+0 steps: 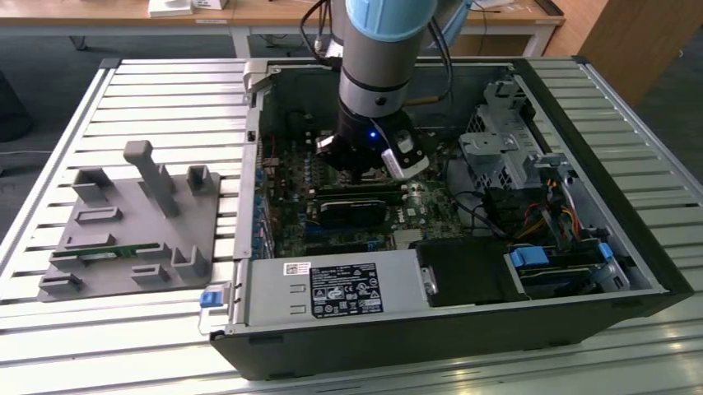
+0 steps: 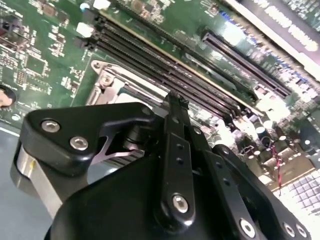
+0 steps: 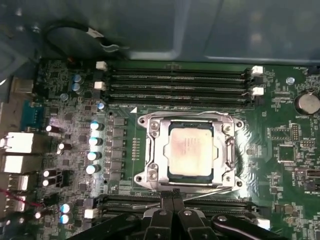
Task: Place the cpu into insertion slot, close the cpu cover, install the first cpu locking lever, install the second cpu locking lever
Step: 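Install the second cpu locking lever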
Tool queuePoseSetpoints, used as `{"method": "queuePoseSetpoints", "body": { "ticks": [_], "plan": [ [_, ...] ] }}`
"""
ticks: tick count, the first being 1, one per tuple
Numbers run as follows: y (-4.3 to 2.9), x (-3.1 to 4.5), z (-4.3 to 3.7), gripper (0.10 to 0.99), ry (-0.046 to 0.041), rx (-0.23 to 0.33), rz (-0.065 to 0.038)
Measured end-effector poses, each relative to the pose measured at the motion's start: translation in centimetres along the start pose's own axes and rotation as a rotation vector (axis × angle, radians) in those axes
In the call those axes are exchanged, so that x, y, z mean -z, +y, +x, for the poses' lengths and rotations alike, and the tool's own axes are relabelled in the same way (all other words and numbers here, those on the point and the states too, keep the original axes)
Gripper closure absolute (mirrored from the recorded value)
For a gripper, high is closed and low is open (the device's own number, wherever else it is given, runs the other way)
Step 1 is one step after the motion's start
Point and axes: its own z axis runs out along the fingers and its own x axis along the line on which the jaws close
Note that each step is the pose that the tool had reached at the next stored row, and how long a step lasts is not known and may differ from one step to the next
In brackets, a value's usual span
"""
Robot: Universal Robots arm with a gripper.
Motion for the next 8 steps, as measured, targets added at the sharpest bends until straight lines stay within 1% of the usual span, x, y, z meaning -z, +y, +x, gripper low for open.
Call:
{"method": "queuePoseSetpoints", "body": {
  "ticks": [4,6,8],
  "plan": [
    [-0.42,-0.02,0.78,0.980,-0.0001,0.000,-0.006],
    [-0.50,-0.09,0.98,0.980,-0.0001,0.001,-0.010],
    [-0.54,-0.29,1.01,0.980,-0.0003,0.001,-0.017]
  ]
}}
